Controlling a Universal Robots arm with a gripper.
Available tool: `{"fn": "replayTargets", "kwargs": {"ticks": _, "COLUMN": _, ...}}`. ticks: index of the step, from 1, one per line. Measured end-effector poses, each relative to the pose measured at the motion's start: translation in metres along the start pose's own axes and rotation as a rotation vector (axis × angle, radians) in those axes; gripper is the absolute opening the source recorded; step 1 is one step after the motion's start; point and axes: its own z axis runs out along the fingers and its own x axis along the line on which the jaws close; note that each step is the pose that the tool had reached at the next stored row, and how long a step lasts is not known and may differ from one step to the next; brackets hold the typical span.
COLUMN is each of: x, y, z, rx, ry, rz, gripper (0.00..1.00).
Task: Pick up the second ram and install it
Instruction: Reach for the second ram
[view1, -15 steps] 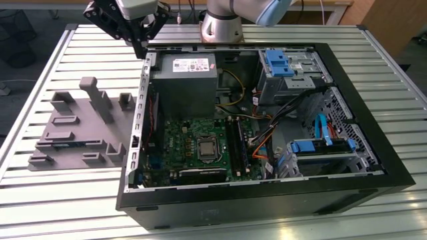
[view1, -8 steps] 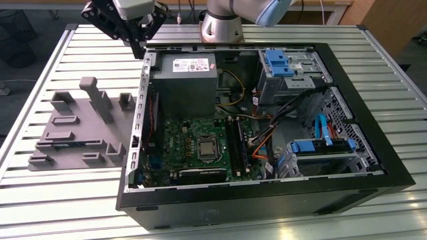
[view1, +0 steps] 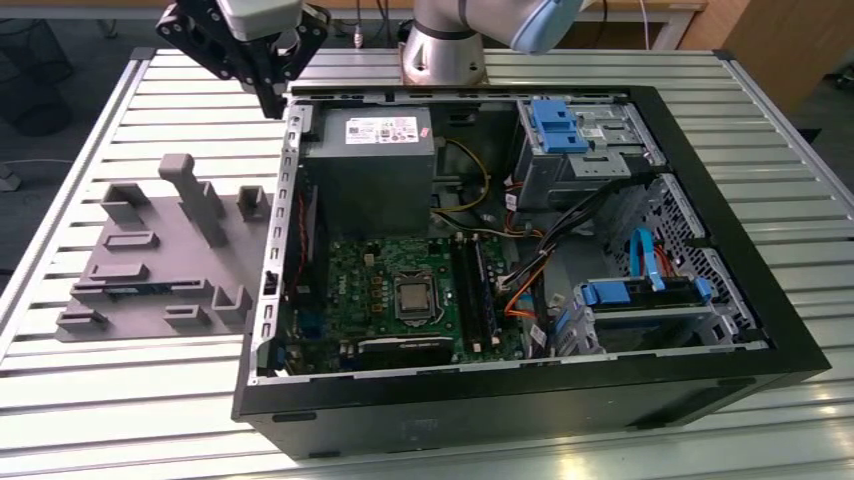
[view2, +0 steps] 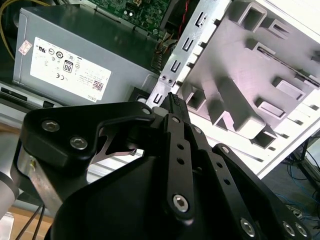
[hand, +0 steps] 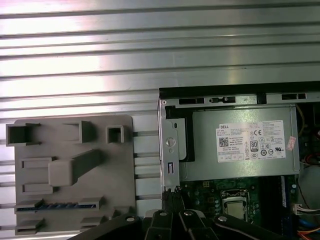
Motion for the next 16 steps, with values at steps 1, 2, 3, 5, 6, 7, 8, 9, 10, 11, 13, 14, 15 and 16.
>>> {"fn": "replayTargets", "kwargs": {"ticks": 1, "x": 0.0006, "y": 0.0000, "z": 0.0000, "rx": 0.0000, "ry": 0.0000, "rz": 0.000, "gripper": 0.11}}
{"fn": "replayTargets", "kwargs": {"ticks": 2, "x": 0.0012, "y": -0.0001, "z": 0.0001, "rx": -0.0001, "ry": 0.0000, "rz": 0.000, "gripper": 0.11}}
{"fn": "replayTargets", "kwargs": {"ticks": 3, "x": 0.0017, "y": -0.0001, "z": 0.0001, "rx": 0.0000, "ry": 0.0000, "rz": 0.000, "gripper": 0.11}}
{"fn": "replayTargets", "kwargs": {"ticks": 5, "x": 0.0029, "y": -0.0002, "z": 0.0001, "rx": 0.0000, "ry": 0.0001, "rz": 0.000, "gripper": 0.11}}
{"fn": "replayTargets", "kwargs": {"ticks": 6, "x": 0.0035, "y": -0.0003, "z": 0.0001, "rx": 0.0000, "ry": 0.0000, "rz": 0.000, "gripper": 0.11}}
{"fn": "replayTargets", "kwargs": {"ticks": 7, "x": 0.0041, "y": -0.0003, "z": 0.0002, "rx": -0.0001, "ry": 0.0000, "rz": 0.000, "gripper": 0.11}}
{"fn": "replayTargets", "kwargs": {"ticks": 8, "x": 0.0046, "y": -0.0004, "z": 0.0002, "rx": 0.0000, "ry": 0.0000, "rz": 0.000, "gripper": 0.11}}
{"fn": "replayTargets", "kwargs": {"ticks": 9, "x": 0.0052, "y": -0.0004, "z": 0.0002, "rx": 0.0000, "ry": 0.0000, "rz": 0.000, "gripper": 0.11}}
{"fn": "replayTargets", "kwargs": {"ticks": 10, "x": 0.0058, "y": -0.0004, "z": 0.0002, "rx": 0.0000, "ry": 0.0000, "rz": 0.000, "gripper": 0.11}}
{"fn": "replayTargets", "kwargs": {"ticks": 11, "x": 0.0064, "y": -0.0005, "z": 0.0002, "rx": 0.0000, "ry": 0.0000, "rz": 0.000, "gripper": 0.11}}
{"fn": "replayTargets", "kwargs": {"ticks": 13, "x": 0.0077, "y": -0.0006, "z": 0.0002, "rx": 0.0000, "ry": 0.0000, "rz": 0.000, "gripper": 0.11}}
{"fn": "replayTargets", "kwargs": {"ticks": 14, "x": 0.0083, "y": -0.0006, "z": 0.0003, "rx": 0.0000, "ry": 0.0000, "rz": 0.000, "gripper": 0.11}}
{"fn": "replayTargets", "kwargs": {"ticks": 15, "x": 0.0089, "y": -0.0007, "z": 0.0003, "rx": 0.0000, "ry": 0.0000, "rz": 0.000, "gripper": 0.11}}
{"fn": "replayTargets", "kwargs": {"ticks": 16, "x": 0.0095, "y": -0.0007, "z": 0.0003, "rx": 0.0000, "ry": 0.0000, "rz": 0.000, "gripper": 0.11}}
